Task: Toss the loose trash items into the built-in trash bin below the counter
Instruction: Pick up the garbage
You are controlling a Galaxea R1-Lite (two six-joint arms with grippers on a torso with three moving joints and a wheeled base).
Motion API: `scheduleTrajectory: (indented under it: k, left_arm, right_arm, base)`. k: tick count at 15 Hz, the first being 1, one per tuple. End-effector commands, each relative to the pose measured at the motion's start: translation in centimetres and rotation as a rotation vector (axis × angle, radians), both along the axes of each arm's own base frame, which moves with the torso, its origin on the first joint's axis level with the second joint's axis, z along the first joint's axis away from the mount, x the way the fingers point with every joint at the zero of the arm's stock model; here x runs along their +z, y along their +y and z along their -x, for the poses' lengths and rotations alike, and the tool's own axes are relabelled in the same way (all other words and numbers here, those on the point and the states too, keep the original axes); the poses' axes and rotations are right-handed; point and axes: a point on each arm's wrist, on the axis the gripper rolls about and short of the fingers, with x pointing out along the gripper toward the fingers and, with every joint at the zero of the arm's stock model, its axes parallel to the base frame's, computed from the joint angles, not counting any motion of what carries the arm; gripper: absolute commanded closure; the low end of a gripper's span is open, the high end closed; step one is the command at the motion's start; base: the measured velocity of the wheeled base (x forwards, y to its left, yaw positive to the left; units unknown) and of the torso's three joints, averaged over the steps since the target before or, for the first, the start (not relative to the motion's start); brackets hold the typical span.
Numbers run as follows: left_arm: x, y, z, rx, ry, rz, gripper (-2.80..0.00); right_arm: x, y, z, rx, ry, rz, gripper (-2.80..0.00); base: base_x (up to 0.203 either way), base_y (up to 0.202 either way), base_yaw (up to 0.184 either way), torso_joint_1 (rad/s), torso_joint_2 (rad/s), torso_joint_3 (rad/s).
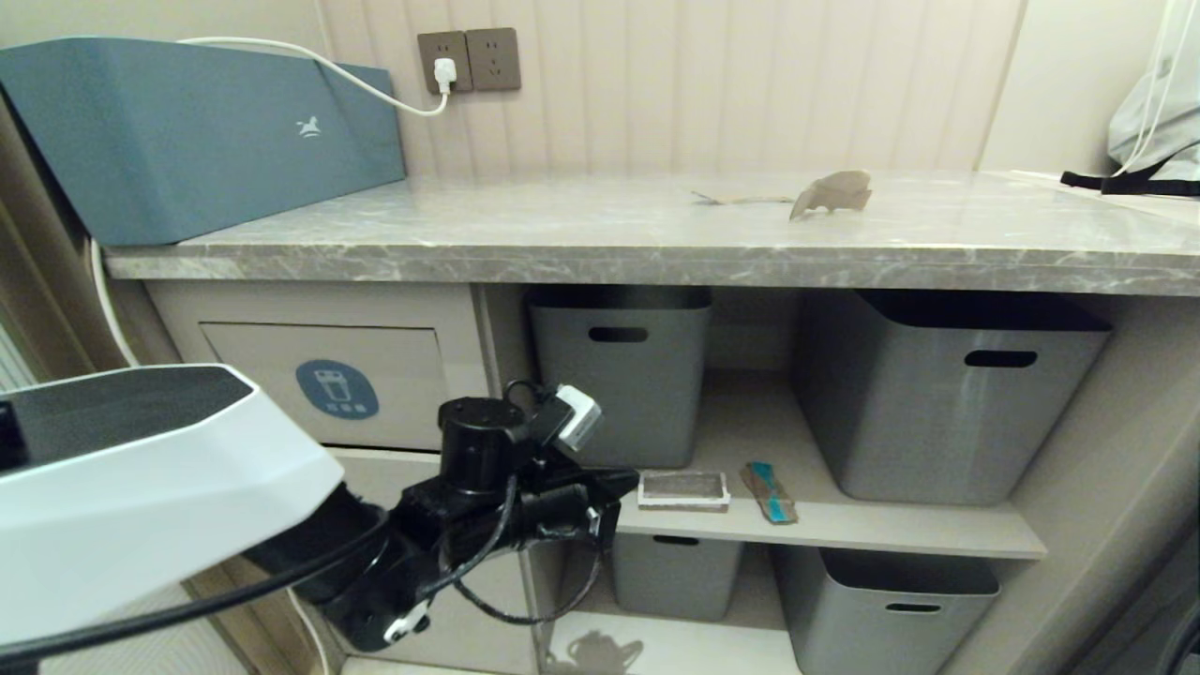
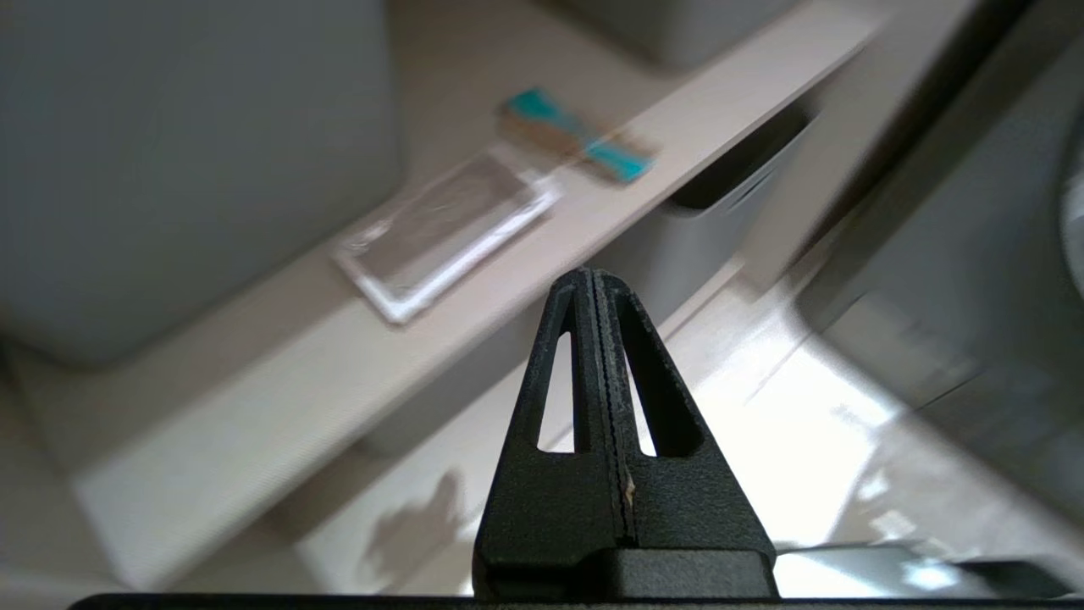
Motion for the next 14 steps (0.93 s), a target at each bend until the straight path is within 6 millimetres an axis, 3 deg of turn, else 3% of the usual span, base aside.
scheduleTrajectory:
  k: [1, 5, 6, 10, 12, 14]
  left_arm:
    - [-1.9, -0.8, -2.3, -0.013, 0.045, -0.089, 0.00]
    - [-4.0, -2.6, -4.8, -0.059, 0.078, -0.212, 0.00]
    - [-4.3, -3.3, -5.3, -0.061, 0.071, -0.224, -2.80]
    - [-5.0, -7.6, -7.8, -0.031, -0.024, -0.219, -2.80]
    - [-6.4, -10.1, -7.5, -0.033, -0.057, -0.245, -2.80]
    - [-7.2, -11.0, -6.7, -0.052, -0.110, -0.313, -2.80]
  right_arm:
    - [0.0, 0.0, 0.0, 0.001, 0.002, 0.001, 0.00]
    - [0.0, 0.0, 0.0, 0.001, 0.001, 0.001, 0.00]
    - [0.0, 0.0, 0.0, 0.001, 0.002, 0.001, 0.00]
    - [0.0, 0.0, 0.0, 0.001, 0.002, 0.001, 0.00]
    - [0.0, 0.0, 0.0, 0.001, 0.001, 0.001, 0.00]
    - [0.0, 0.0, 0.0, 0.001, 0.002, 0.001, 0.00]
  base:
    - [0.000, 0.000, 0.000, 0.000, 0.00, 0.000]
    - [0.000, 0.000, 0.000, 0.000, 0.00, 0.000]
    - [0.000, 0.000, 0.000, 0.000, 0.00, 0.000]
    - [0.000, 0.000, 0.000, 0.000, 0.00, 0.000]
    - [0.000, 0.000, 0.000, 0.000, 0.00, 0.000]
    - [0.000, 0.000, 0.000, 0.000, 0.00, 0.000]
